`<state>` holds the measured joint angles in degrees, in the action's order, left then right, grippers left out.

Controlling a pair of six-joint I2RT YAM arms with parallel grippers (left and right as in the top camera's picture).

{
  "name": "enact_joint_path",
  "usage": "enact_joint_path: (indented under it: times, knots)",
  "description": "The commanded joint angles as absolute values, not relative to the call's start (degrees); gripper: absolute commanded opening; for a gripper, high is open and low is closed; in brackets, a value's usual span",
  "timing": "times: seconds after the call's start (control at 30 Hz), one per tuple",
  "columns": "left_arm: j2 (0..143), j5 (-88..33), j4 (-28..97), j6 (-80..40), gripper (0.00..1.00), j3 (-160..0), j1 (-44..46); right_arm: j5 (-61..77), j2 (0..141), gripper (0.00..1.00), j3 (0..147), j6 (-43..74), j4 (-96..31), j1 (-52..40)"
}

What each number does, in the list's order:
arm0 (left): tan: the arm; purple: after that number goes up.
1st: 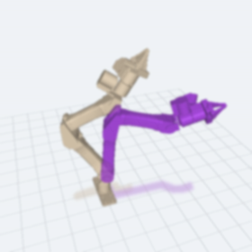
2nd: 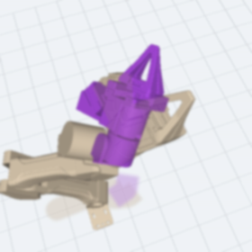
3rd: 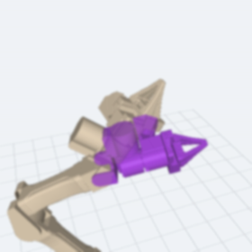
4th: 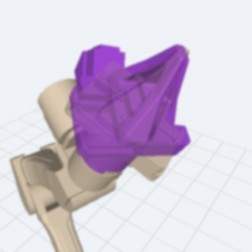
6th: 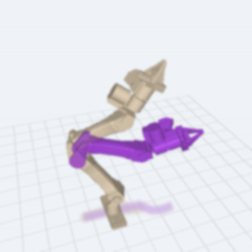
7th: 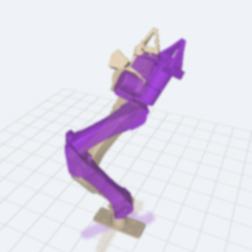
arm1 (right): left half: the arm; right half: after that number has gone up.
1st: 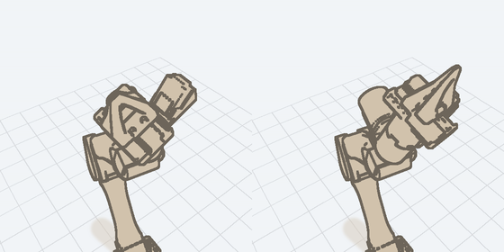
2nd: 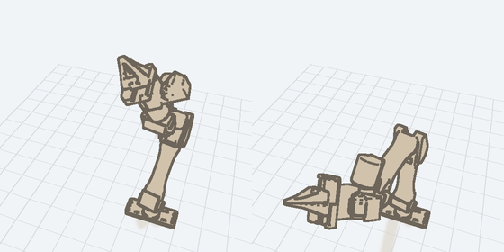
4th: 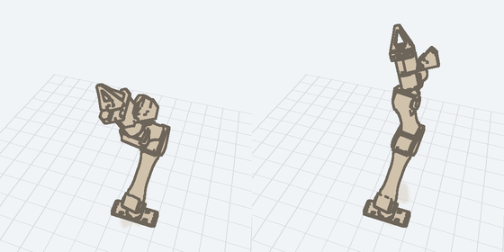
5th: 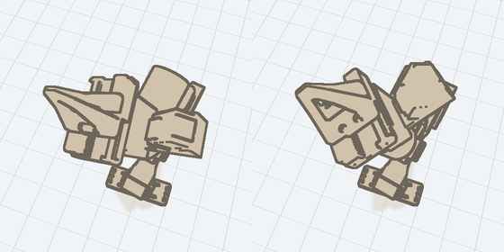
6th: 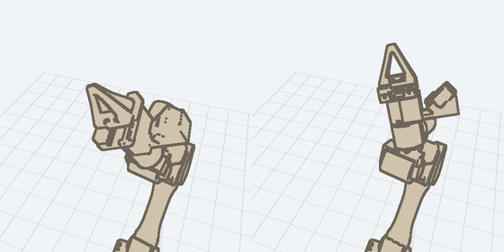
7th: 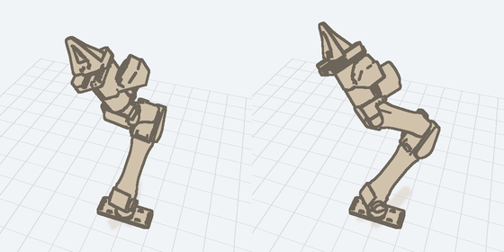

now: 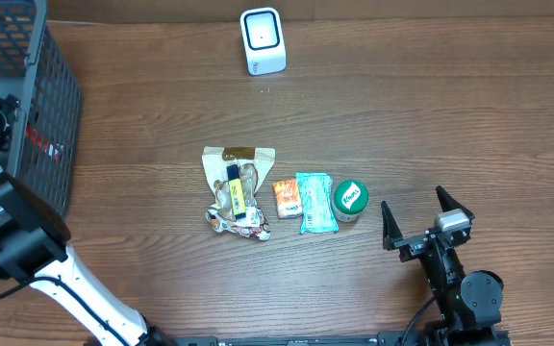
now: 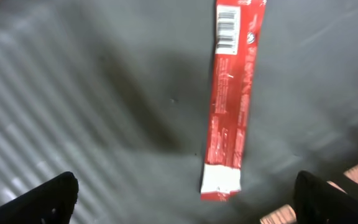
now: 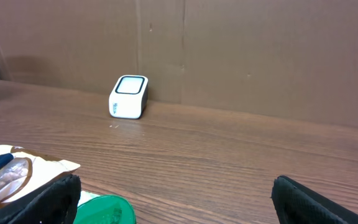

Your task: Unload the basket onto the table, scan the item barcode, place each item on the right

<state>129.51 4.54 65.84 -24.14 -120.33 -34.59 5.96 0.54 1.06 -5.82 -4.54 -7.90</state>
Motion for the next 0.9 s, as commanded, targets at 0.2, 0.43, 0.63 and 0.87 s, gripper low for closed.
enact_joint_path:
  times: [0.2,0.43,0.63,0.87]
  knots:
    - [135.9,4.4,63.0,-25.4,0.88,-120.5,-33.9,5.9,0.2,1.00,0.4,-5.9,-4.2,-7.9]
    - [140.3,4.4,60.9,-25.3,0.92,-120.5,-33.6,5.9,0.2,1.00,0.4,-5.9,-4.2,-7.9]
    - [141.2,4.8,61.3,-22.4,0.41,-120.5,-33.7,5.9,0.2,1.00,0.4,-5.9,-4.2,-7.9]
    - [141.3,4.9,64.3,-22.3,0.05,-120.2,-33.7,5.9,0.2,1.00,0.4,-5.9,-4.2,-7.9]
